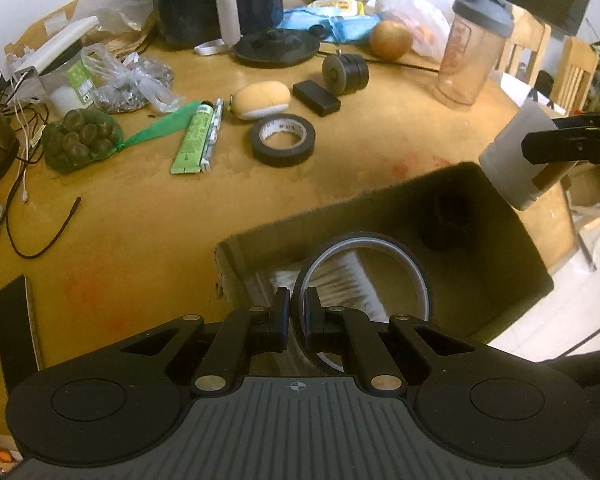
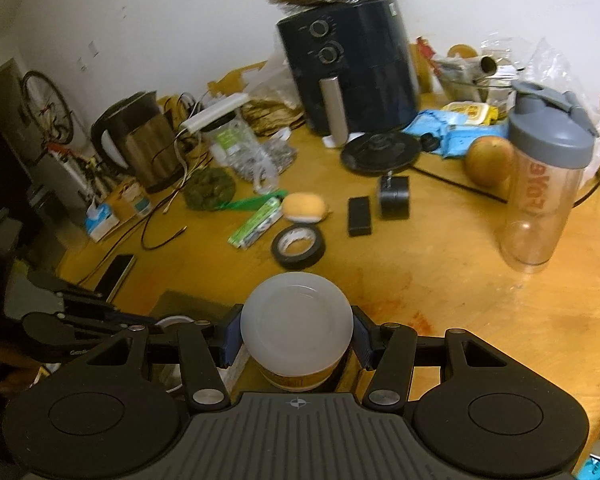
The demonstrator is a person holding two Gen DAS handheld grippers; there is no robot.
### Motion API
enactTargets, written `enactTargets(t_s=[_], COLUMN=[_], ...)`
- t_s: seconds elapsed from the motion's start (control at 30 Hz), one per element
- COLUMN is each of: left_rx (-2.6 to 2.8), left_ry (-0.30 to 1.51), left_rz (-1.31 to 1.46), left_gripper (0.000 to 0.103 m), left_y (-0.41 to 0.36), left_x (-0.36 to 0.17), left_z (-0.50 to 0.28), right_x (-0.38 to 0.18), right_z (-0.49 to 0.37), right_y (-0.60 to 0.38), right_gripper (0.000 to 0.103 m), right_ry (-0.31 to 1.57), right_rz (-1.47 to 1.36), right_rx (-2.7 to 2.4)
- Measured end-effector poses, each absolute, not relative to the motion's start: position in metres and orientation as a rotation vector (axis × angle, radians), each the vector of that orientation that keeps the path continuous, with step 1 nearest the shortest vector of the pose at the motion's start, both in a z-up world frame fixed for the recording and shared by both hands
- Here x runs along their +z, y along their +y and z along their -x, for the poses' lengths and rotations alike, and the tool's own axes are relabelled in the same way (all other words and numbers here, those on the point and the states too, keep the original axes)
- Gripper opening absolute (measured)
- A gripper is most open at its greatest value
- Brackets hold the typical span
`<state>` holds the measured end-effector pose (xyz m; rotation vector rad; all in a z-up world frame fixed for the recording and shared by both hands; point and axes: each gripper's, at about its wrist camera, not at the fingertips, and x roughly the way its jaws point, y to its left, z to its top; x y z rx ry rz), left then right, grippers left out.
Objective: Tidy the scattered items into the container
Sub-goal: 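Carry the silver ring with the left gripper toward the box while the right gripper carries the white jar, then open the left gripper over the box while the right gripper releases the white jar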
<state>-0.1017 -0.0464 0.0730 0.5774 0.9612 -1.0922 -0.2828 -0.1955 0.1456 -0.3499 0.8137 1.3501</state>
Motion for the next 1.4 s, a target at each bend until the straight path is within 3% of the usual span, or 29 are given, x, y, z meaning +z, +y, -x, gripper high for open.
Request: enactTargets(t_s=[0.2,0.3,0.4,0.5,1.23,1.4], left_rx=[-1.111,-1.105,-1.1,-1.093,-1.057,-1.062], left_ry=[0.954,0.957,0.973,0.965,0.948,0.945], left_rz=[-0.656,-0.66,-0.637,-0.602,-0.43,-0.424], left_gripper=[0.012,0.028,0.03,0.053,0.054,0.054], left_y=[-0.046,-0.044,-0.041,-0.037,-0.022,-0.022], left_x=[0.066,0.066,0.069,0.076,0.096,0.098], left_z=[0.112,0.113,0.11,0.108,0.096,0.096], right_x=[0.137,0.132,0.128,0.123,0.07,0.067], right_z=[0.297,0.305,0.313,0.321,0.356,0.354], right_y=[-0.194,-0.191,-0.189,-0.186,-0.148,-0.147], right_gripper=[0.057,0.057,0.057,0.057,0.057,0.058], right_ry=[0.838,0.841,0.84,0.832,0.765,0.78], right_rz=[0.408,0.454,0.502,0.555,1.052,1.052], right_rx=[1.385,1.403,1.42,1.435,1.398,1.388])
